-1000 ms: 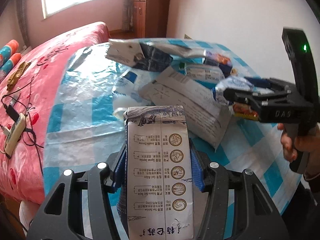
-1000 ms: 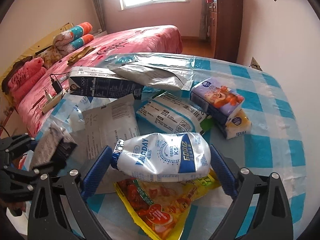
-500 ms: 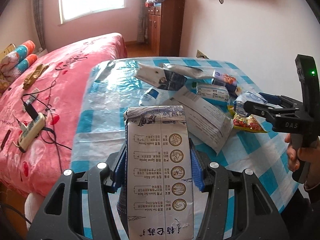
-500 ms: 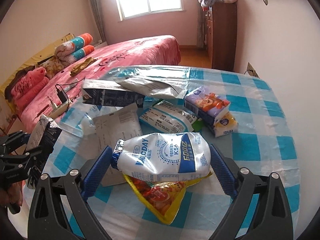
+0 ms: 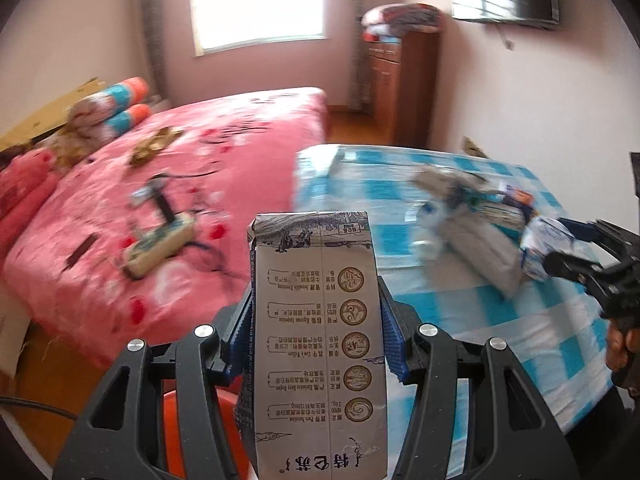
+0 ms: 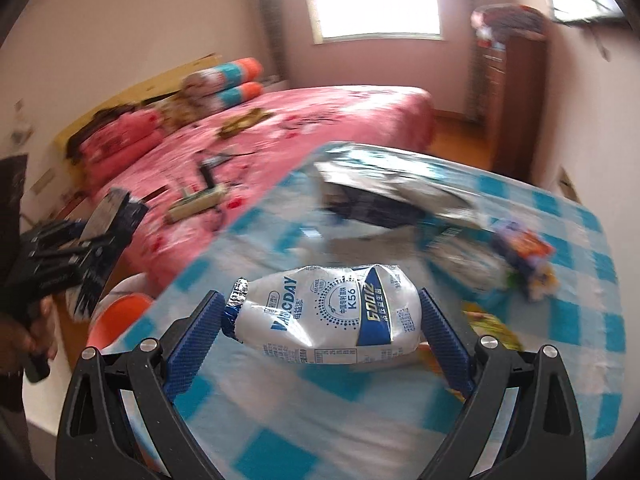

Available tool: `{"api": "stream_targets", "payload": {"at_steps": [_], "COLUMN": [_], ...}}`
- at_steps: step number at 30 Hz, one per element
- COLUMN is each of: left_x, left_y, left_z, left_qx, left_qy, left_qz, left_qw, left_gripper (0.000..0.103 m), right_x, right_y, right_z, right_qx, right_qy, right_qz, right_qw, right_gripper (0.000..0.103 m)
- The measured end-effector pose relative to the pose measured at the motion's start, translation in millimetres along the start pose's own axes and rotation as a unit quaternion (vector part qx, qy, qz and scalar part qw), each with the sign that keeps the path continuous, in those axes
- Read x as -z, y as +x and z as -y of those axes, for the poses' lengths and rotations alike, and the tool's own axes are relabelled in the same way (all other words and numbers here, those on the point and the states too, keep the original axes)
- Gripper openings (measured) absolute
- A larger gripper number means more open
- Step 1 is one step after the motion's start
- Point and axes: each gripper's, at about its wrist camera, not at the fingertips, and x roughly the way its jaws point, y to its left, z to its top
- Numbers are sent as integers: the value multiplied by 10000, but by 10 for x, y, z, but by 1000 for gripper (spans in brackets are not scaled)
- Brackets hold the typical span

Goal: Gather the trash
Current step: 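Carry both held packets over to the orange bucket on the floor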

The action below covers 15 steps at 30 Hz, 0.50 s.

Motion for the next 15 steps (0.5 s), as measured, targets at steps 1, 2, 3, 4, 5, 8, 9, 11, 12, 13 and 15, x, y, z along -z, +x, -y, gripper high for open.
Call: {"api": "stream_targets", "payload": {"at_steps": [1, 2, 3, 4, 5, 8, 9, 11, 12, 13, 15], "left_x": [43, 84, 133, 207, 256, 471, 574, 711, 789, 891, 1014], "left_y": [-64, -115, -165, -226, -252, -319, -331, -333, -327, -307, -277], "left_z": [-131, -231, -330, -461, -538, -844, -968, -1098, -1166, -1247, -1324], "left_qx": [-146, -261, -382, -527, -591, -827, -912, -987, -1038, -1137, -1208], "left_qy": [-73, -126, -175, -256, -313, -553, -679, -850, -922, -994, -1076], "left_qz": [3, 3, -3, -21, -43, -174, -243, -332, -378, -453, -536], "left_qw": [9999, 9996, 9991, 9983, 9978, 9949, 9932, 9909, 9896, 9875, 9854], "left_gripper": [56, 56, 56, 56, 56, 56, 56, 56, 56, 56, 56], "right_x": [-10, -14, -16, -13, -5, 45, 70, 118, 145, 169, 218], "right_y": [35, 72, 115, 151, 197, 340, 398, 491, 556, 602, 708], "right_z": [-152, -302, -462, -599, -753, -1225, -1388, -1648, -1814, -1939, -2200], "right_qx": [-155, -297, -436, -543, -675, -1059, -1184, -1393, -1511, -1586, -1711], "right_qy": [-131, -265, -412, -531, -679, -1168, -1343, -1624, -1812, -1951, -2254], "right_qz": [-42, -80, -128, -166, -216, -355, -406, -484, -518, -532, -581], "right_qw": [9998, 9992, 9981, 9970, 9952, 9869, 9830, 9756, 9704, 9664, 9574], "right_gripper": [94, 94, 94, 94, 94, 94, 94, 94, 94, 94, 94]}}
